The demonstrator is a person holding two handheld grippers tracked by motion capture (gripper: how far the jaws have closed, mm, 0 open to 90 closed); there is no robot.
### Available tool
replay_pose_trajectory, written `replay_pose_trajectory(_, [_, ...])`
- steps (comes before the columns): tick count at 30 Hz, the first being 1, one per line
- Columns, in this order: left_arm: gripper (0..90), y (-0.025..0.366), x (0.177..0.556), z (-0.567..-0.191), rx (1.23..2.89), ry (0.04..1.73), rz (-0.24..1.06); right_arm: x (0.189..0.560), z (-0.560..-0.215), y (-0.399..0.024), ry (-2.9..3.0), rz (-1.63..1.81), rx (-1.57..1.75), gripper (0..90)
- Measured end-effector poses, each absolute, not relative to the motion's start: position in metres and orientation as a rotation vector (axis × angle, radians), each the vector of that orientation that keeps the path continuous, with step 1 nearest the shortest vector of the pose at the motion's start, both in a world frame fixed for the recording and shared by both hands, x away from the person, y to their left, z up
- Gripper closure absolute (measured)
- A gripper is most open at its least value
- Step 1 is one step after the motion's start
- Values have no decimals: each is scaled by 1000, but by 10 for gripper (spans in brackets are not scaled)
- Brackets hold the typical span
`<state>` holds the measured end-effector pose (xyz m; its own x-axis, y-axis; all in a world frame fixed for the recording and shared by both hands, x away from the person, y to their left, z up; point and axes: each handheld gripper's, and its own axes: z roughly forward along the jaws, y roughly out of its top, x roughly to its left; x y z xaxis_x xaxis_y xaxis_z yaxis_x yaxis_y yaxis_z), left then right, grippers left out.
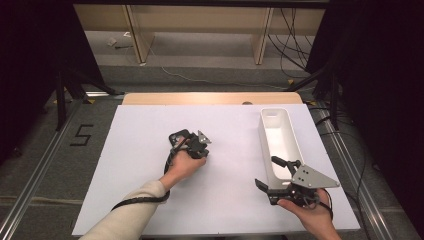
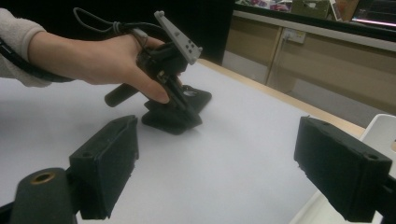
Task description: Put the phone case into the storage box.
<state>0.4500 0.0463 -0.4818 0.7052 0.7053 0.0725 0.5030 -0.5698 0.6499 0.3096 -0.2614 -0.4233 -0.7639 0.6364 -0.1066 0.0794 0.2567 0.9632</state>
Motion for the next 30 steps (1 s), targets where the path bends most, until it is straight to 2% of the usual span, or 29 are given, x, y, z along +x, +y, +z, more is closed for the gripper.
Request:
replay_pose_trajectory(11, [898,75,431,-480,2370,904,401,310,-424,-261,2053,1527,656,153])
replay_pose_trajectory(30, [898,136,422,-478,2365,1046,423,310,-424,-260,2050,1528,659,153])
